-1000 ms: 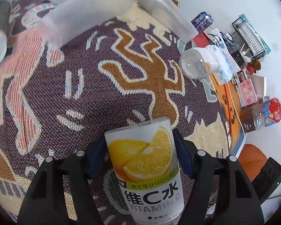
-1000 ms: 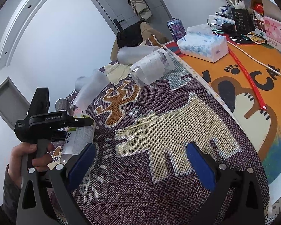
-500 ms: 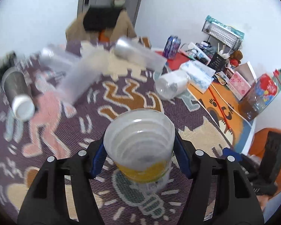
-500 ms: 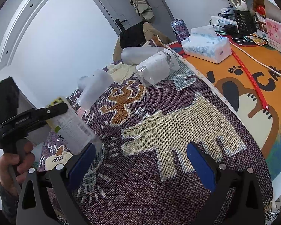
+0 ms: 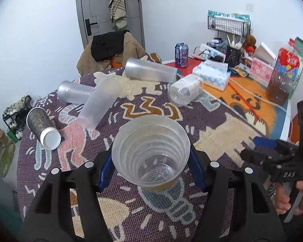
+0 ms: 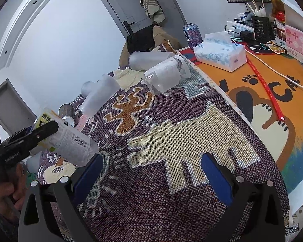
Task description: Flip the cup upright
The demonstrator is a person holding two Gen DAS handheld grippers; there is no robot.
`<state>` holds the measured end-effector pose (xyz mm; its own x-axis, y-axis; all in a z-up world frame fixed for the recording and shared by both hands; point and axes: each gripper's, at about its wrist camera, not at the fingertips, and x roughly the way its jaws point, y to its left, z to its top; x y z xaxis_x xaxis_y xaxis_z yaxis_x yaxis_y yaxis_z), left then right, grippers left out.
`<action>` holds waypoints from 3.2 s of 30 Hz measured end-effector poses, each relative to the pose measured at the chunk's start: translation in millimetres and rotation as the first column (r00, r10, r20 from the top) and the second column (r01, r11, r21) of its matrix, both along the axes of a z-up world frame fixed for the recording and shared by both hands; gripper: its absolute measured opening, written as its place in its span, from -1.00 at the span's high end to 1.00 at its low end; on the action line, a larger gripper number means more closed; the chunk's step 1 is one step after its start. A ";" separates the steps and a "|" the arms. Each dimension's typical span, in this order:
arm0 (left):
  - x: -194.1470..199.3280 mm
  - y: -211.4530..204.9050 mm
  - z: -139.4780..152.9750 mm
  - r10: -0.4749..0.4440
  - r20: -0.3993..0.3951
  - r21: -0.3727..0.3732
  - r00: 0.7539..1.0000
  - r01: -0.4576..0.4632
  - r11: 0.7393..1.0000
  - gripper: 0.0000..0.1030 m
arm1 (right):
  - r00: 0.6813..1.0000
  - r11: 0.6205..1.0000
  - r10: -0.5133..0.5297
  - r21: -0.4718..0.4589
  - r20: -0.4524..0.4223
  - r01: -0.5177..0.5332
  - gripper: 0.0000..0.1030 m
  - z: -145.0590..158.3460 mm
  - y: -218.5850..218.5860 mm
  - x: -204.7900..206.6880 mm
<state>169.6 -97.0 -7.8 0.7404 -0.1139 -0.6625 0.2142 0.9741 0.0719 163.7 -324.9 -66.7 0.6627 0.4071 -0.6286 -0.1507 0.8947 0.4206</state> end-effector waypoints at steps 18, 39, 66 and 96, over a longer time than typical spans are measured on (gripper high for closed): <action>-8.8 -2.4 -3.1 0.013 -0.038 -0.040 0.999 -0.014 0.999 -0.88 | 1.000 1.000 0.004 -0.025 0.031 -0.003 -0.85 8.0 -1.0 -17.3; -78.3 37.1 23.5 0.115 0.107 -0.104 0.988 -0.104 0.989 -0.89 | 0.989 0.995 0.043 -0.091 0.143 -0.030 -0.85 45.6 28.0 -64.0; -167.4 84.3 13.9 0.256 0.257 -0.148 0.932 -0.224 0.963 -0.89 | 0.964 0.986 0.075 -0.166 0.254 -0.033 -0.85 57.4 61.8 -107.0; -161.7 77.8 12.2 0.250 0.258 -0.157 0.933 -0.214 0.964 -0.89 | 0.962 0.986 0.060 -0.167 0.266 -0.016 -0.85 55.3 53.5 -104.7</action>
<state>7.9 -19.2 4.4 0.9061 0.0142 -0.4228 -0.0295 0.9991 -0.0297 59.0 -271.3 -11.4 0.8024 0.3434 -0.4880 -0.2739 0.9385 0.2101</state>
